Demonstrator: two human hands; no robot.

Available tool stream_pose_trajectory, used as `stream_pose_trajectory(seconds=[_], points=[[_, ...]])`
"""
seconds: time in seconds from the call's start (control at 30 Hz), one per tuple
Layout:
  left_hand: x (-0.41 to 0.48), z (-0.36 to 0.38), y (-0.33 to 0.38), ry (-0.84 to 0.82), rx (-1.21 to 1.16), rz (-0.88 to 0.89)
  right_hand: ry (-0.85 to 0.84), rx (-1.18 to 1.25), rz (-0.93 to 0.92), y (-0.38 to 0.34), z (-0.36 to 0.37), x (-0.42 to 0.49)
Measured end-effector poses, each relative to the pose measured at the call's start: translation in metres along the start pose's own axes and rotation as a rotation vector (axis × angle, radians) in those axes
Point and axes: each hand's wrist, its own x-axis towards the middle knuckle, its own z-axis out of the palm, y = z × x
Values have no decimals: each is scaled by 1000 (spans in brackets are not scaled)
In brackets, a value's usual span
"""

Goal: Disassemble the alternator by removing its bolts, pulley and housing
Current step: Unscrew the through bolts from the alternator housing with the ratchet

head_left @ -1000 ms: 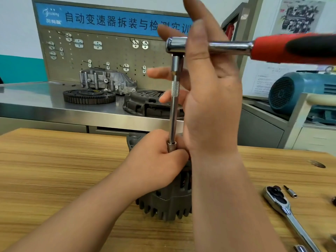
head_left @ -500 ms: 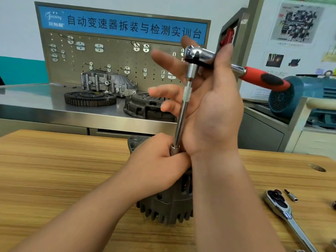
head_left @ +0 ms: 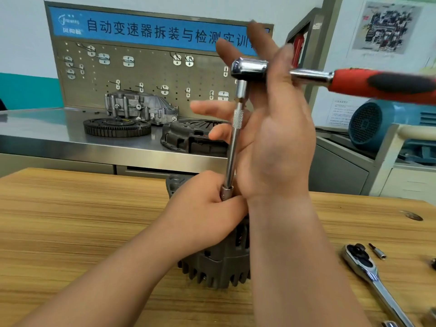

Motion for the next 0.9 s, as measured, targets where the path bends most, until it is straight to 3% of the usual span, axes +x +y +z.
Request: stream_pose_trajectory(seconds=[0.1,0.2,0.43,0.5,0.9], points=[[0,0,-2,1,-17,5,8,116,151,1,-6,3],[0,1,-1,13,-11,24,15,121,191,2,-8,5],[-2,2,-1,48,-47,13,-43,-130,-156,-7,5,1],[-2,3,-1,56,-21,12,-40,-126,-182,-6,6,0],[-1,0,0,29,-50,-17,-92,88,154,1,-5,3]])
